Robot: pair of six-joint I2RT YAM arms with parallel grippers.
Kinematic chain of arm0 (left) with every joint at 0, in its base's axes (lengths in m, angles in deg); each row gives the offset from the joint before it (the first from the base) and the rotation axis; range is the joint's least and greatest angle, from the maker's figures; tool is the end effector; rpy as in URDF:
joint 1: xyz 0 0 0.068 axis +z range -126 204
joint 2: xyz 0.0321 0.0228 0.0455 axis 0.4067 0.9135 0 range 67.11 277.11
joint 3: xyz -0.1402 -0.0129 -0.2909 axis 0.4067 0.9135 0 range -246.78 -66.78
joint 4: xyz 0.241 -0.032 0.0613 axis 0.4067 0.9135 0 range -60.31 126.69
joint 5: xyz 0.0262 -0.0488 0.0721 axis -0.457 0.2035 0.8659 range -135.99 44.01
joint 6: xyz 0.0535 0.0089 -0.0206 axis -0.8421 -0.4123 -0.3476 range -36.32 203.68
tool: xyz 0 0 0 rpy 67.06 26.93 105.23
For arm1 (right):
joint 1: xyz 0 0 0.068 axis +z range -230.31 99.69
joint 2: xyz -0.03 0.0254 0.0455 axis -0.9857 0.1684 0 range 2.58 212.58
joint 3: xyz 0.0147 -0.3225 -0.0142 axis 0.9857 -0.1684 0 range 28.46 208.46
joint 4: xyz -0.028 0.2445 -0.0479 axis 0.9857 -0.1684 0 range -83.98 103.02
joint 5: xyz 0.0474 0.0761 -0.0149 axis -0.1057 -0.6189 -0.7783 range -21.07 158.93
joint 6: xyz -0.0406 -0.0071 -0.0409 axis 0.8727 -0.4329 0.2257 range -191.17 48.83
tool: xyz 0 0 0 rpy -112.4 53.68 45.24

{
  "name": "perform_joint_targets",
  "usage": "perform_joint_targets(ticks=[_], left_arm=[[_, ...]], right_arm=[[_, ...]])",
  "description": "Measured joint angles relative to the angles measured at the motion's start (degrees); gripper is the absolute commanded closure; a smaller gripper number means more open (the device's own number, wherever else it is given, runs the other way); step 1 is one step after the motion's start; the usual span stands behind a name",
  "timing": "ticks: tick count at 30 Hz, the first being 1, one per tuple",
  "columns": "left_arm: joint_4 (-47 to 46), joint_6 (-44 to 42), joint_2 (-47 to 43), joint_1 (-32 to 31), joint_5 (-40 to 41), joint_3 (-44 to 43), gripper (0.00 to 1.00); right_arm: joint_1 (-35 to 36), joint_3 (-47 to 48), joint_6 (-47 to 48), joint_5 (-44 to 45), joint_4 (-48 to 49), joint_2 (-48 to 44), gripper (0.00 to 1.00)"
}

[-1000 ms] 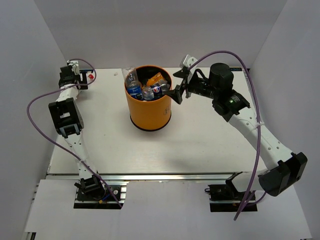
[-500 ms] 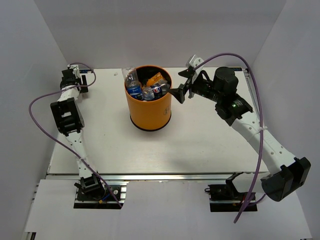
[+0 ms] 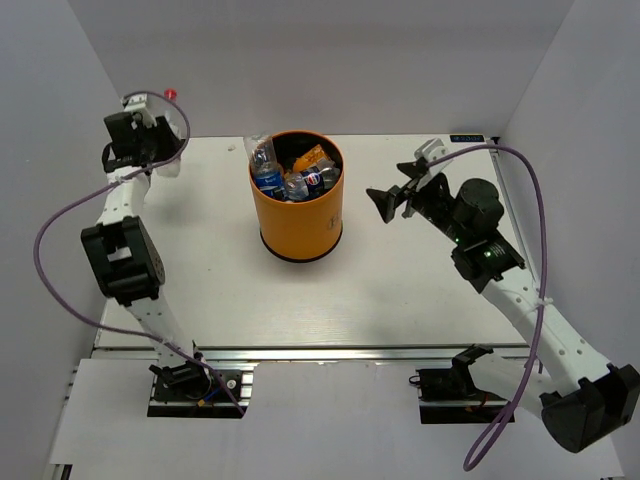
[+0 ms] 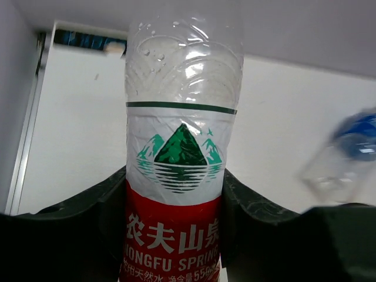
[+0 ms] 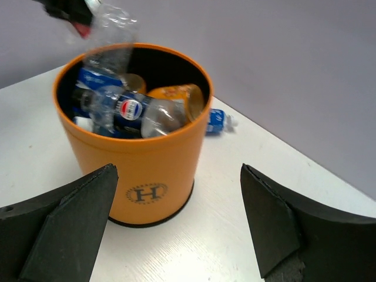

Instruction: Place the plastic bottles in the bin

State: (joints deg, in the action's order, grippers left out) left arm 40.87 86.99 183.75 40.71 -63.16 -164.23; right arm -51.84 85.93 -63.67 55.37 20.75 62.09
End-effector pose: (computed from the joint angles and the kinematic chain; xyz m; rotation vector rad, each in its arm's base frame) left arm 0.4825 0.1320 0.3182 -0.1835 2.0713 -0.1723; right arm 0.1792 0.1082 0.4486 -0.6414 1.3468 0.4701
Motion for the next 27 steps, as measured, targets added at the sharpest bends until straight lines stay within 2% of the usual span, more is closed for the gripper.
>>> perform_joint_targets(ticks=[4,8,12,16,19,23,27], left_arm=[[-6.40,2.75,-16.09,-5.25,-2.54,6.93,0.51],[-16.83,4.09,-31.04,-16.26,-4.61,12.07,0.50],[-29.31,7.56,-36.85,-25.00,-9.46,13.11,0.50],[-40.09,10.78,-32.13,-28.04,-12.22,11.37,0.50],[-43.32,12.48,-21.92,-29.33,-13.14,5.51,0.50],[-43.56,14.19,-10.73,-30.10,-14.32,4.09,0.50],[-41.05,13.33,-6.12,-30.97,-14.93,5.46,0.53]], right_arm=[[-2.32,-5.29,-2.71,3.28,1.97,-4.07,0.11],[-4.04,-9.49,-4.50,4.94,2.58,-7.43,0.11],[-5.03,-11.43,-5.68,5.70,3.54,-9.68,0.11],[-5.62,-11.54,-5.90,5.68,4.31,-10.45,0.11],[-5.92,-11.54,-5.90,5.64,4.44,-10.73,0.11],[-6.45,-11.56,-5.84,5.55,4.46,-10.86,0.11],[-7.04,-11.63,-5.79,5.49,4.46,-10.84,0.11]])
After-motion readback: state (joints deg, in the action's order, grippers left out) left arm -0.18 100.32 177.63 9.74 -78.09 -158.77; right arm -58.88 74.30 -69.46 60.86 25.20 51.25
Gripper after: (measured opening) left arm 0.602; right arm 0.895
